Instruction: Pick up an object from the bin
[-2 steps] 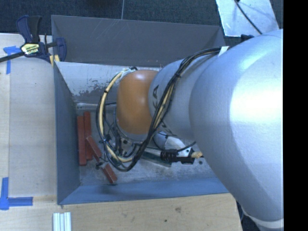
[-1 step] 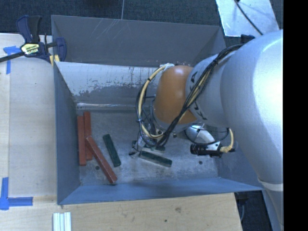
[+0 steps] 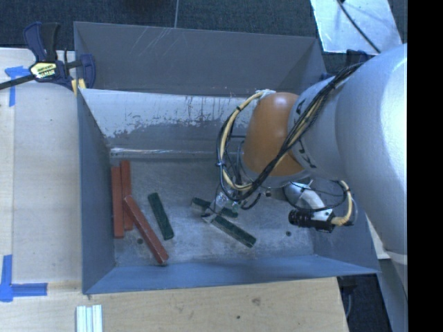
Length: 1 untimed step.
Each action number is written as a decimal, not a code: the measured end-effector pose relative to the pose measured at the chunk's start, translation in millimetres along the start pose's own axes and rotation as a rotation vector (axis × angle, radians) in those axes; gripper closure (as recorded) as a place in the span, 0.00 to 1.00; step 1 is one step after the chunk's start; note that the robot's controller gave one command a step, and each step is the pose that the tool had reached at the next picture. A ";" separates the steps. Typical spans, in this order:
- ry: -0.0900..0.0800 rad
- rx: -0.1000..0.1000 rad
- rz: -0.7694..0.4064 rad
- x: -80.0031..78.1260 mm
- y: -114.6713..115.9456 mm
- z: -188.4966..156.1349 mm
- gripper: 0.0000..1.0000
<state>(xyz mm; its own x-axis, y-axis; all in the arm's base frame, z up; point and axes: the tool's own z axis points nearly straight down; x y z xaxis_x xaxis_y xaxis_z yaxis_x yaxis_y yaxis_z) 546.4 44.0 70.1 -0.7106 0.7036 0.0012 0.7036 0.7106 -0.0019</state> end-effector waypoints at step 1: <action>-0.002 -0.003 0.001 -0.6 0.8 -1.2 1.00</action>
Offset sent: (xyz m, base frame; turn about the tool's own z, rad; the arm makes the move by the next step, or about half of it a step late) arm 0.0000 0.0000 0.0000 0.0000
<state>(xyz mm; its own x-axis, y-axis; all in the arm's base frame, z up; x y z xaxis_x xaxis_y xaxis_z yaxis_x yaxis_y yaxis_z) 547.3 44.1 71.2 -0.7098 0.7044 -0.0005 0.7044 0.7098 0.0007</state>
